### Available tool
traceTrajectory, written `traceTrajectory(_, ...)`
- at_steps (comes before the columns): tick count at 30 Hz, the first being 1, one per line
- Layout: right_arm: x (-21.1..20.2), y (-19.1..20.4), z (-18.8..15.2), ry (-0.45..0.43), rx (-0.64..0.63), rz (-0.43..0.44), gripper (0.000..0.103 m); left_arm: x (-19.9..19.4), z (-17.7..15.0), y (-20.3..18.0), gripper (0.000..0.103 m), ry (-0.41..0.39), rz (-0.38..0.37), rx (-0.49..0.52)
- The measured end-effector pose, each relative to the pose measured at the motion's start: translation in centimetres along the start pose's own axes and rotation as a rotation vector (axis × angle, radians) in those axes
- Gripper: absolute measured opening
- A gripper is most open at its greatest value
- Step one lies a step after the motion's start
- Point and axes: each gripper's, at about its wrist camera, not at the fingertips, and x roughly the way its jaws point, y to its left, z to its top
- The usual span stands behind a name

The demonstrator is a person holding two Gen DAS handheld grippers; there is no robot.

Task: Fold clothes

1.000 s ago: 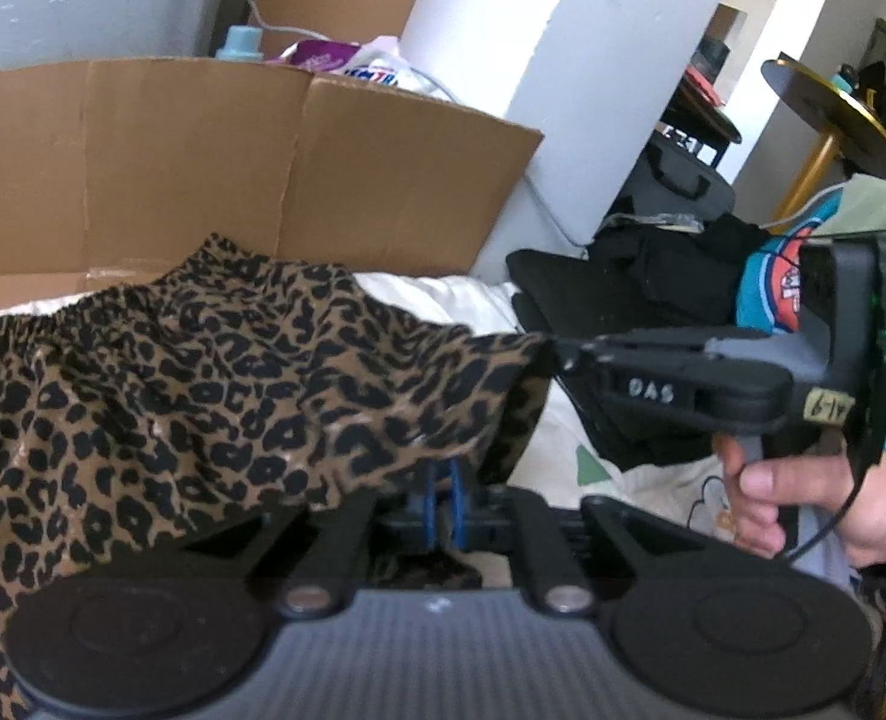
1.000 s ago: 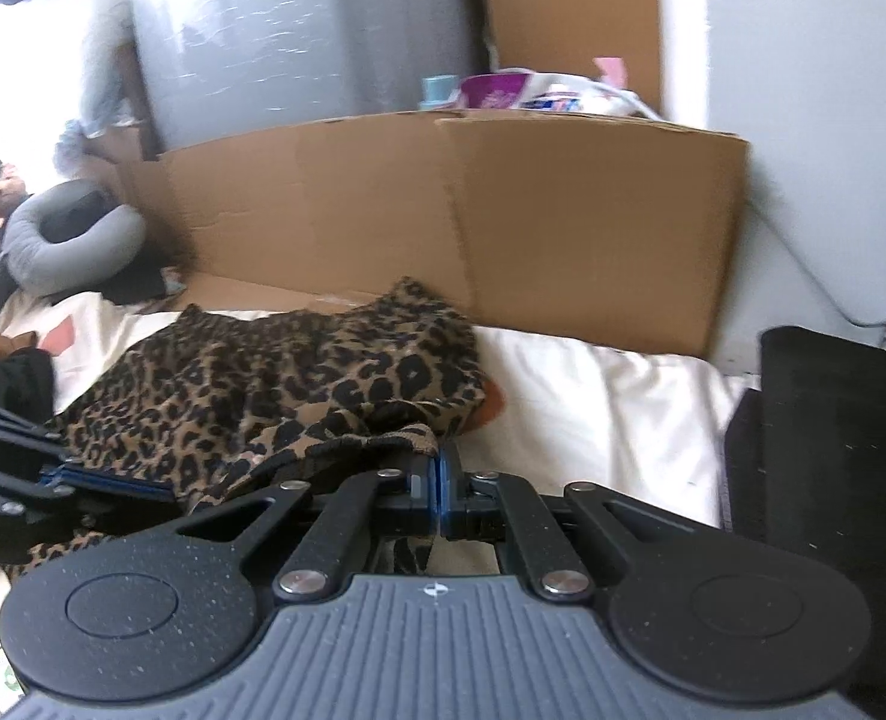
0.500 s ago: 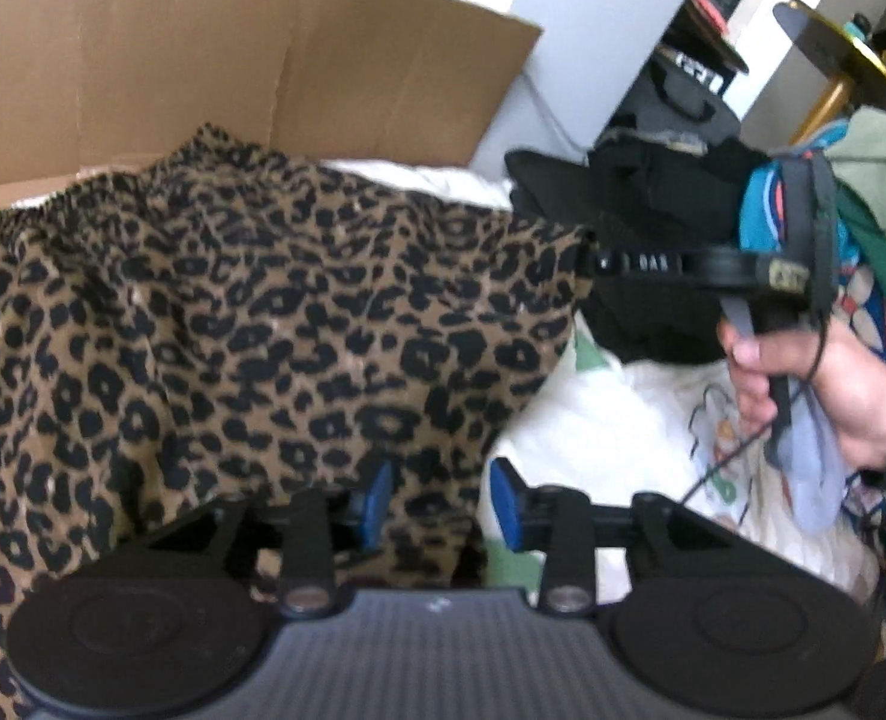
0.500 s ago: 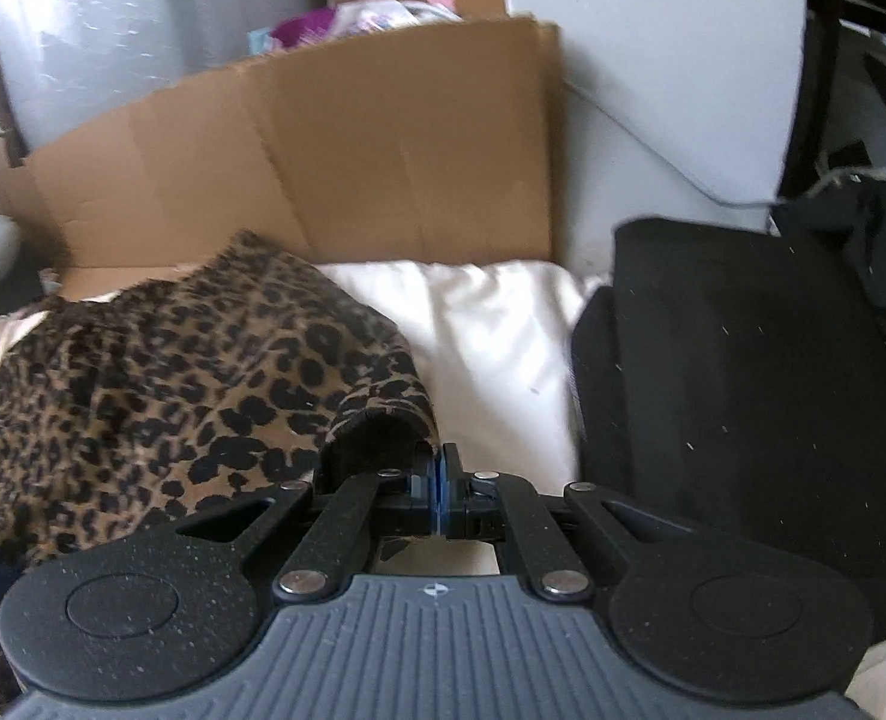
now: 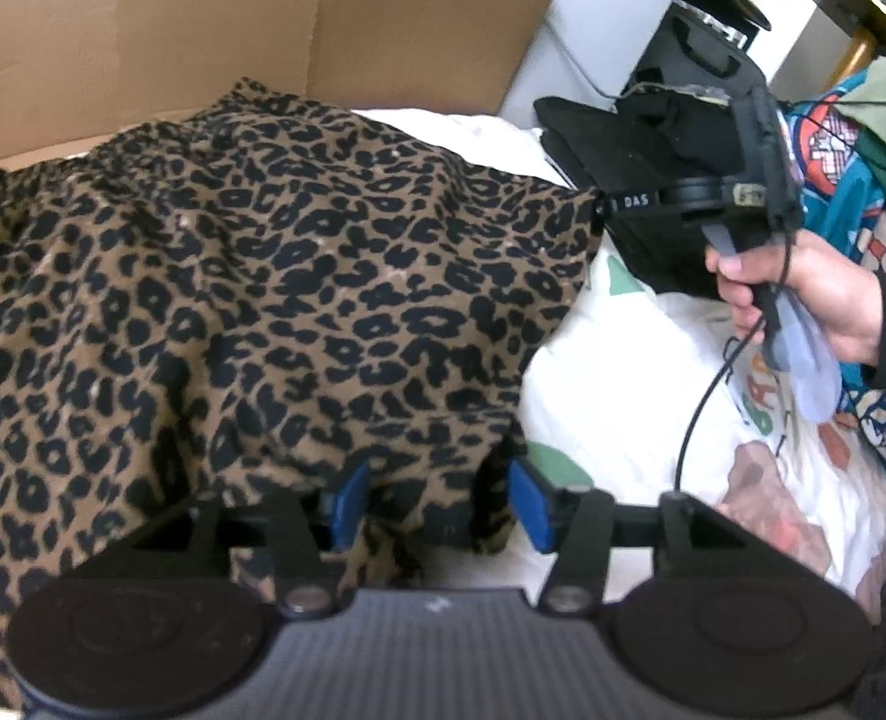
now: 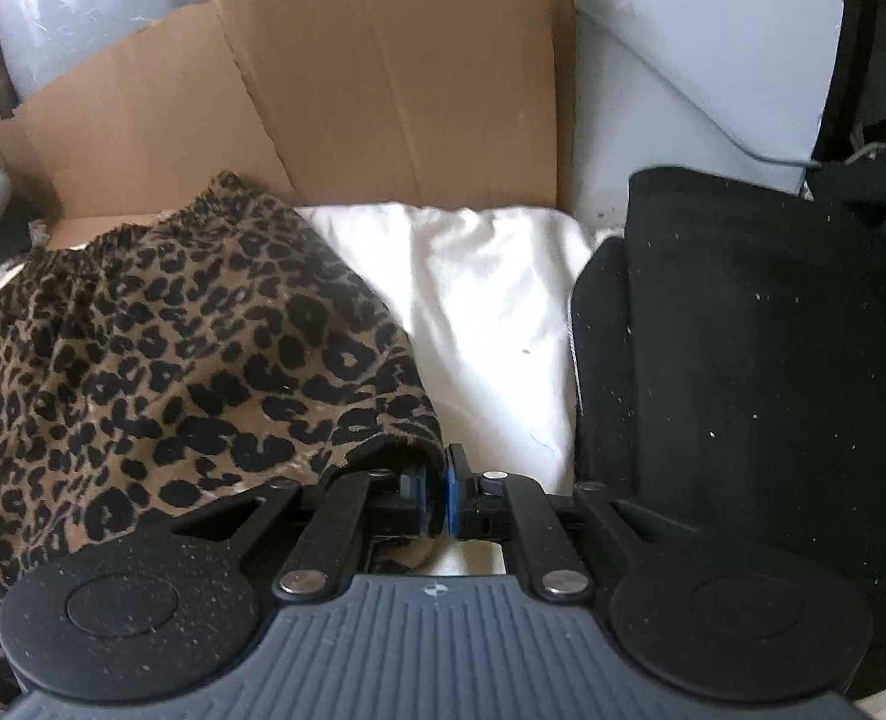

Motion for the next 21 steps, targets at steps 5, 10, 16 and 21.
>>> traceTrajectory(5, -0.4, -0.4, 0.4, -0.008, -0.005, 0.003, 0.002, -1.2, -1.6, -0.5, 0.059, -0.009, 0.02, -0.028)
traceTrajectory(10, -0.7, -0.6, 0.9, -0.023, -0.012, 0.0, 0.001, -1.6, -2.5, -0.4, 0.055, -0.049, -0.003, -0.101)
traceTrajectory(16, -0.7, -1.0, 1.5, -0.037, 0.005, -0.03, 0.0, -0.6, -2.4, -1.2, 0.052, -0.053, -0.072, -0.143)
traceTrajectory(21, -0.4, -1.4, 1.7, -0.039, 0.017, -0.054, 0.0, 1.5, -3.0, -0.8, 0.051, -0.012, -0.005, -0.253)
